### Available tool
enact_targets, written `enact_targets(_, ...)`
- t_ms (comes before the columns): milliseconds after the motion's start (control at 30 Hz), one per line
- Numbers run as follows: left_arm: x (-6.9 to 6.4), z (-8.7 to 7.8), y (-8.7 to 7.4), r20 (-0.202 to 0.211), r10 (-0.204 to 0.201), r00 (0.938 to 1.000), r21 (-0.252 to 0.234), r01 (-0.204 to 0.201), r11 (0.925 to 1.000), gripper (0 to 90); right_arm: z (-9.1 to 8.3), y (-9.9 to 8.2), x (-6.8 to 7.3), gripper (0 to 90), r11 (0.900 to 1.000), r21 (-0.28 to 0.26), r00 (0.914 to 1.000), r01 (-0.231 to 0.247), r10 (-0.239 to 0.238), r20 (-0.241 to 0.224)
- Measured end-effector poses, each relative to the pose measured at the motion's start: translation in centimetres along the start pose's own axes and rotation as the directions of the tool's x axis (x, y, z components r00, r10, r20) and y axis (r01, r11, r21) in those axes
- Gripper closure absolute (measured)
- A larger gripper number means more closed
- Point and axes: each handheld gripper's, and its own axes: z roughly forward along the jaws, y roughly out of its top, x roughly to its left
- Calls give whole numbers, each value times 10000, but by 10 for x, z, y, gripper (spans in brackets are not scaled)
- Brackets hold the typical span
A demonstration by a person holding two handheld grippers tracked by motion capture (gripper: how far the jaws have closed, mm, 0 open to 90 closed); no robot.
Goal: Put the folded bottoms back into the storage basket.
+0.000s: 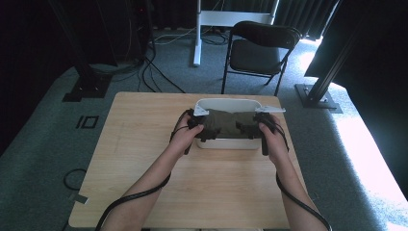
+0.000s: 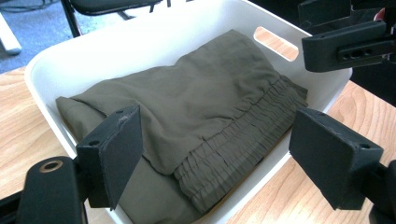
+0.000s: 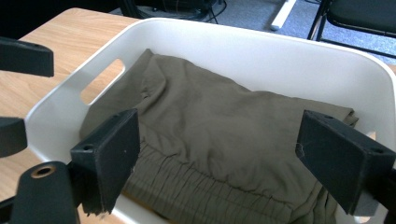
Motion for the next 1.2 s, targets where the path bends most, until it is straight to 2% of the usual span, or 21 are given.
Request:
enact_targets(67,-2,-3,-2,59,9,10000,-57,-8,10000,191,-4,-2,2,137,9999,-96,9999,118,-117,23)
enact_targets(233,-12,-17,-5,-181,348,9992,-40,-349,9994,190,-16,-8,10,136,9990,-289,9993,339,-343,-128)
enact_targets(367,-19,-27,-11,-98,536,9985,-67,-537,9985,190,-25,-15,14,131,9982,-426,9988,411,-422,-261)
enact_targets(600,-28,-43,-23,-292,780,9965,-191,-785,9967,190,-36,-29,18,125,9973,-591,9984,433,-454,-347)
enact_targets(767,-29,-47,-34,-272,854,9960,-208,-859,9961,177,-44,-39,19,125,9967,-677,9981,449,-476,-388)
enact_targets(833,-28,-49,-40,-246,712,9972,-278,-719,9970,177,-46,-43,20,125,9962,-686,9975,531,-562,-439)
enact_targets(900,-27,-50,-46,-389,770,9963,-152,-776,9969,177,-48,-47,21,125,9959,-683,9972,596,-625,-412)
enact_targets(933,-27,-50,-46,-389,770,9963,-152,-776,9969,177,-49,-49,21,125,9958,-660,9968,630,-660,-444)
enact_targets(967,-27,-51,-52,-556,797,9953,-120,-805,9967,177,-49,-52,21,125,9961,-598,9969,653,-677,-394)
enact_targets(1200,-24,-53,-68,-532,751,9958,-30,-753,9972,177,-49,-72,19,125,9957,-391,9959,840,-853,-316)
